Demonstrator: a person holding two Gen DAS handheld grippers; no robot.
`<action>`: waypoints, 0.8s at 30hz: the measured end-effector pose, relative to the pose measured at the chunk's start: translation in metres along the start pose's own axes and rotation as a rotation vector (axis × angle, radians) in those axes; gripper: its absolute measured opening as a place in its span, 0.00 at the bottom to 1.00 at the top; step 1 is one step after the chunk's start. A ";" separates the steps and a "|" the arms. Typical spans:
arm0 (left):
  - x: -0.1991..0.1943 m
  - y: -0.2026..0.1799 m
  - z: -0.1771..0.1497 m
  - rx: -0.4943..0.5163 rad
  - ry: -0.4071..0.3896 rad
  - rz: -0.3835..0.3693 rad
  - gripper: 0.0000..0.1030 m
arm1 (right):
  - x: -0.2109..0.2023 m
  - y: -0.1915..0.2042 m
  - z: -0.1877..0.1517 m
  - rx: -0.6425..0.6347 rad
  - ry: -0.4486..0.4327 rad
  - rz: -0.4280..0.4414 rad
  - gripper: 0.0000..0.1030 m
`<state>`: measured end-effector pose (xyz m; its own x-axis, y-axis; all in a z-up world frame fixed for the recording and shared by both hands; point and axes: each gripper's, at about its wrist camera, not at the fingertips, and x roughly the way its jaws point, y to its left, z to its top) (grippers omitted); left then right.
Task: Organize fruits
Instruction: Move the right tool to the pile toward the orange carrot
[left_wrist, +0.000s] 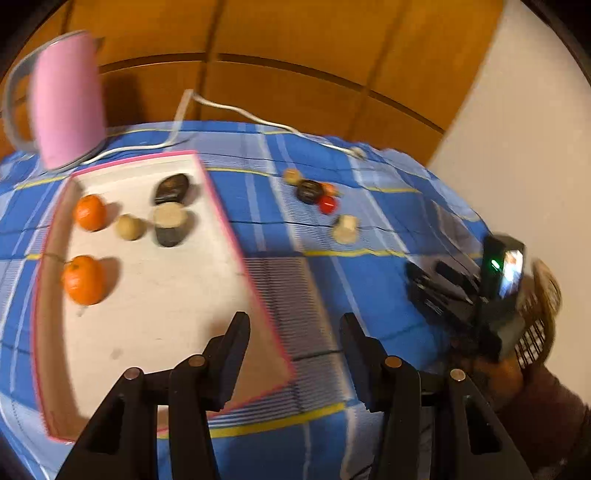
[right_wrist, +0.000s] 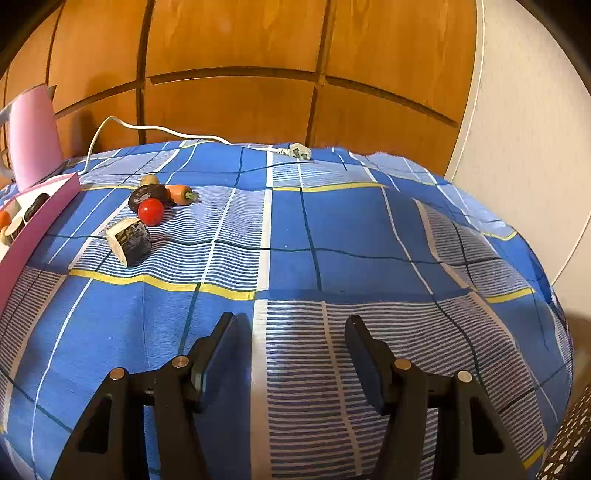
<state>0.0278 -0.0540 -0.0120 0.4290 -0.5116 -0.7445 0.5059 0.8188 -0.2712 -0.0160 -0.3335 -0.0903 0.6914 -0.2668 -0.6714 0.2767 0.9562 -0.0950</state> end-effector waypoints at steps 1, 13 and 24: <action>0.001 -0.006 -0.001 0.026 0.004 -0.014 0.50 | 0.000 -0.001 0.000 0.007 0.004 0.003 0.60; 0.021 -0.049 -0.017 0.234 0.061 -0.145 0.50 | 0.007 0.000 0.021 0.014 0.180 0.008 0.60; 0.044 -0.052 -0.036 0.255 0.126 -0.175 0.50 | -0.001 0.024 0.075 -0.089 0.207 0.244 0.46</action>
<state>-0.0061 -0.1095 -0.0530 0.2313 -0.5895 -0.7739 0.7416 0.6218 -0.2519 0.0403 -0.3191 -0.0368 0.5776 -0.0073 -0.8163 0.0536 0.9981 0.0290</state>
